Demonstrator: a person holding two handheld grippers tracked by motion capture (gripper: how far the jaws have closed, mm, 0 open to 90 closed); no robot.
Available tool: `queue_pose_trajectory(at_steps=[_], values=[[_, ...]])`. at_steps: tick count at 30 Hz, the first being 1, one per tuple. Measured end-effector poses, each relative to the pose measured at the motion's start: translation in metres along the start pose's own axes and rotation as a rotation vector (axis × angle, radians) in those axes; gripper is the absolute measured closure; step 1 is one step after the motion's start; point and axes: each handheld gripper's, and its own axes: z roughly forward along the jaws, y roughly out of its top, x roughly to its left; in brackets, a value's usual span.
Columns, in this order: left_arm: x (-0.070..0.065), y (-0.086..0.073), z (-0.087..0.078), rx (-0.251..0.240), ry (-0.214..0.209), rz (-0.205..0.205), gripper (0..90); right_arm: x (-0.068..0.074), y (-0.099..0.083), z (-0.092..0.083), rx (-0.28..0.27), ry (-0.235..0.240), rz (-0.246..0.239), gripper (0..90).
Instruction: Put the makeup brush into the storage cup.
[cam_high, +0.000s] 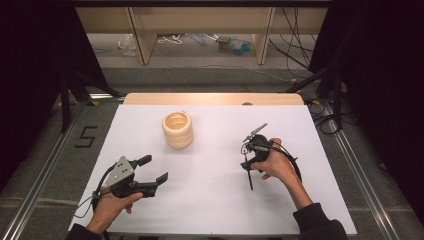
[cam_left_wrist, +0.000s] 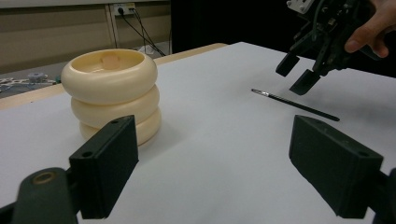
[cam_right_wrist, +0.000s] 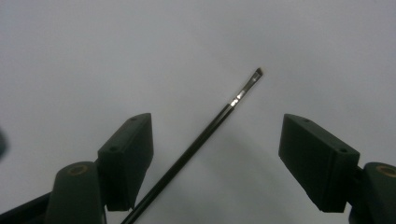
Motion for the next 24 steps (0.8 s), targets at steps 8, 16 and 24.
queue_pose_trajectory(at_steps=[8,16,24], values=[[-0.001,0.000,0.001,0.002,-0.005,0.005,15.6,-0.005,0.007,0.009,0.052,-0.009,0.003,30.9],[0.000,0.000,0.001,0.005,-0.006,0.006,15.6,-0.003,0.009,0.018,0.105,0.007,-0.001,34.7],[-0.001,0.000,0.001,0.006,-0.007,0.003,15.7,-0.001,0.010,0.020,0.134,0.029,-0.008,40.5]])
